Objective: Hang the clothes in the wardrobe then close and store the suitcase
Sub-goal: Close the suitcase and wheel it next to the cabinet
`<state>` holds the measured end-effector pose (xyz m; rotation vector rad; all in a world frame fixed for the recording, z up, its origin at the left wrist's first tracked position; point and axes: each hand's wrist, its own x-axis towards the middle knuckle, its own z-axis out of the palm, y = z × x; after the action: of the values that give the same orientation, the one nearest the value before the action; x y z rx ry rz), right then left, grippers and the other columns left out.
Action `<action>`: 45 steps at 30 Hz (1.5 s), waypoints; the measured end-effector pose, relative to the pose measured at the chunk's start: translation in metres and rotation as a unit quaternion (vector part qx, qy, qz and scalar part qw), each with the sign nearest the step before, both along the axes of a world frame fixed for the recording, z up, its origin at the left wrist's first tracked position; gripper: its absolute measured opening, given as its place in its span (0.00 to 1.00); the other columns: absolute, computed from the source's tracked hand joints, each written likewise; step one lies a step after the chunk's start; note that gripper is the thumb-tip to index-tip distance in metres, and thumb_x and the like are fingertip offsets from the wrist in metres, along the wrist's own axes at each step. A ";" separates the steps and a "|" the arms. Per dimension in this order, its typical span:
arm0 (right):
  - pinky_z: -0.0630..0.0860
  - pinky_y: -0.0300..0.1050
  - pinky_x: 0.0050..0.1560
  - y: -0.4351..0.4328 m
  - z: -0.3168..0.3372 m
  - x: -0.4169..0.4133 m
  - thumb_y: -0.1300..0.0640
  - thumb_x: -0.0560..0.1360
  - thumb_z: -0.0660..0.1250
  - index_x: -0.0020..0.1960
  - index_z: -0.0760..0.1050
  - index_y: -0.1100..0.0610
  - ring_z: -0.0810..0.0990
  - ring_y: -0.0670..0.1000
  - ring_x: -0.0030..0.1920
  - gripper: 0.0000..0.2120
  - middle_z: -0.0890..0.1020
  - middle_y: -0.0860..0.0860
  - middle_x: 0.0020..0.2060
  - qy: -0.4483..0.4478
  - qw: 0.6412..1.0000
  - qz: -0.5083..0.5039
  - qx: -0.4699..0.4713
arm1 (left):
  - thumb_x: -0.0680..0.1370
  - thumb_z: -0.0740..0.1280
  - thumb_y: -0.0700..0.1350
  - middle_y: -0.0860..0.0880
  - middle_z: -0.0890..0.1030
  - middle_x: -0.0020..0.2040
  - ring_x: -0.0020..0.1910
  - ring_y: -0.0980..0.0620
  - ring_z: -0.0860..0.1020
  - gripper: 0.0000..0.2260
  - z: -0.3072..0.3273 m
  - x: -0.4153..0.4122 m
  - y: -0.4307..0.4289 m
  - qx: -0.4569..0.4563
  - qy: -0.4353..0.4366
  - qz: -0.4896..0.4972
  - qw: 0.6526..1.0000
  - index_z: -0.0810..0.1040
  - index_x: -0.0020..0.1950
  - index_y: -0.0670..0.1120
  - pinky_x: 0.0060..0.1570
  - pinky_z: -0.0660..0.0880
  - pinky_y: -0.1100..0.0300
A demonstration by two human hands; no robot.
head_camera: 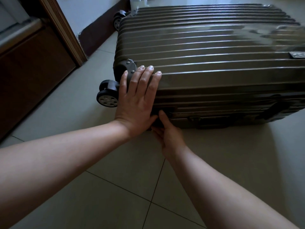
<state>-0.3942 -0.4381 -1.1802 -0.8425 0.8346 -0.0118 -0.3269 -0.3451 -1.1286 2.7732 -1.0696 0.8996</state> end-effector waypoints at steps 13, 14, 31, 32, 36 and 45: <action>0.75 0.47 0.55 -0.006 0.011 0.004 0.54 0.74 0.70 0.58 0.79 0.56 0.80 0.54 0.50 0.14 0.82 0.57 0.56 0.011 0.998 0.002 0.066 | 0.66 0.71 0.58 0.39 0.65 0.74 0.73 0.39 0.62 0.43 0.000 0.001 0.002 0.019 0.008 0.004 1.000 0.59 0.75 0.42 0.71 0.56 0.38; 0.75 0.47 0.54 -0.008 0.011 0.004 0.53 0.74 0.69 0.60 0.78 0.56 0.80 0.55 0.51 0.15 0.82 0.57 0.57 0.009 0.997 0.008 0.070 | 0.65 0.72 0.58 0.39 0.65 0.74 0.73 0.39 0.62 0.44 0.000 0.002 0.003 0.020 0.009 0.004 1.000 0.59 0.75 0.42 0.71 0.56 0.38; 0.75 0.50 0.55 -0.049 0.026 0.004 0.42 0.76 0.64 0.59 0.78 0.59 0.79 0.54 0.44 0.22 0.82 0.55 0.43 0.078 0.958 0.274 -0.038 | 0.75 0.65 0.51 0.44 0.70 0.61 0.60 0.45 0.71 0.19 -0.011 -0.077 -0.004 -0.187 0.260 0.055 0.946 0.67 0.62 0.46 0.63 0.68 0.51; 0.74 0.49 0.52 -0.051 0.027 0.005 0.41 0.76 0.64 0.59 0.78 0.59 0.79 0.54 0.44 0.23 0.82 0.55 0.44 0.089 0.950 0.294 -0.044 | 0.76 0.65 0.50 0.45 0.72 0.59 0.58 0.46 0.72 0.16 -0.010 -0.081 -0.007 -0.231 0.351 0.112 0.901 0.68 0.60 0.45 0.59 0.70 0.54; 0.71 0.49 0.49 -0.058 0.037 0.010 0.37 0.75 0.61 0.64 0.74 0.61 0.77 0.54 0.48 0.30 0.78 0.57 0.55 0.139 0.917 0.363 -0.084 | 0.81 0.60 0.52 0.41 0.77 0.65 0.63 0.41 0.75 0.20 -0.011 -0.071 -0.024 -0.391 0.585 0.287 0.650 0.72 0.67 0.41 0.58 0.71 0.57; 0.67 0.50 0.54 -0.074 0.052 0.010 0.40 0.77 0.61 0.59 0.75 0.58 0.77 0.53 0.48 0.22 0.79 0.53 0.51 0.169 0.882 0.405 -0.170 | 0.77 0.63 0.60 0.46 0.82 0.48 0.44 0.49 0.79 0.14 -0.027 -0.059 -0.046 -0.598 0.635 0.259 0.414 0.77 0.48 0.50 0.45 0.71 0.58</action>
<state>-0.3843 -0.5125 -1.1287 -1.5105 0.7540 0.7687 -0.3863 -0.3914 -1.1556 1.4167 0.6126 -0.5293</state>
